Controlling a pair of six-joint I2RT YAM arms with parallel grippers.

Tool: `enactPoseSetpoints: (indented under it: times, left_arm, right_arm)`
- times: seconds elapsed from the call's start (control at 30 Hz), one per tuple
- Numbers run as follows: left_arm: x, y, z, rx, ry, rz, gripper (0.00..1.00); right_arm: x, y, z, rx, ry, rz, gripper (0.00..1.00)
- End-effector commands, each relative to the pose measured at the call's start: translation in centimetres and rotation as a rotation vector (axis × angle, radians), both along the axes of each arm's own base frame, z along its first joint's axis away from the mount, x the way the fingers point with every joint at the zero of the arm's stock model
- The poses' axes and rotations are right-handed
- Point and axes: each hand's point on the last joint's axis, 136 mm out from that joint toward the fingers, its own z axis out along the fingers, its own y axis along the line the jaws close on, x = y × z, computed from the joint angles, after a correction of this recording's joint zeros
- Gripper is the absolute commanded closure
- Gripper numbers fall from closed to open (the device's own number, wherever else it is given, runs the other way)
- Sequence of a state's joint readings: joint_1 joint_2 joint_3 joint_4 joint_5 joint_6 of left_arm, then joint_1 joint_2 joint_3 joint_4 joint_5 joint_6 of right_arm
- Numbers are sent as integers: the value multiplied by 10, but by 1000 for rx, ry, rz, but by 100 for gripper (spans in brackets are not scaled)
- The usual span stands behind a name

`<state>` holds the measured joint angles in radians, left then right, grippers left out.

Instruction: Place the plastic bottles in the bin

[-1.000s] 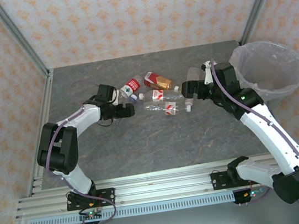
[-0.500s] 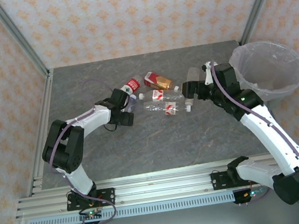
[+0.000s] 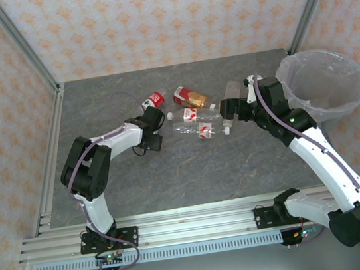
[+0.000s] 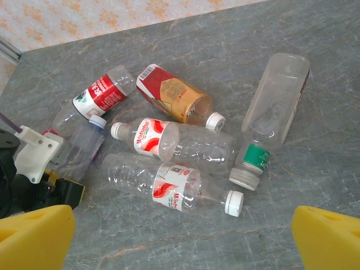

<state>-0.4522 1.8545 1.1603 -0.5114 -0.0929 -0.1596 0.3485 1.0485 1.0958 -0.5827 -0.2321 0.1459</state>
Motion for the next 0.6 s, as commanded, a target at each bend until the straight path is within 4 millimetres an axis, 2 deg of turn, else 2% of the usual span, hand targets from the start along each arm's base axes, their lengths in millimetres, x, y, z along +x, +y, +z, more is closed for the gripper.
enactPoseSetpoints:
  times: [0.0, 0.1, 0.33, 0.57]
  left_arm:
    - [-1, 6, 4, 52, -26, 18, 42]
    - [-2, -1, 7, 18, -51, 38, 48]
    - [-14, -7, 5, 35, -99, 72, 53]
    - [-19, -21, 11, -36, -165, 124, 59]
  right_arm:
    - [0, -2, 4, -5, -30, -11, 1]
    - [1, -2, 2, -7, -29, -10, 1]
    - [4, -1, -4, -17, -26, -9, 1]
    - [10, 2, -11, -14, -33, -1, 1]
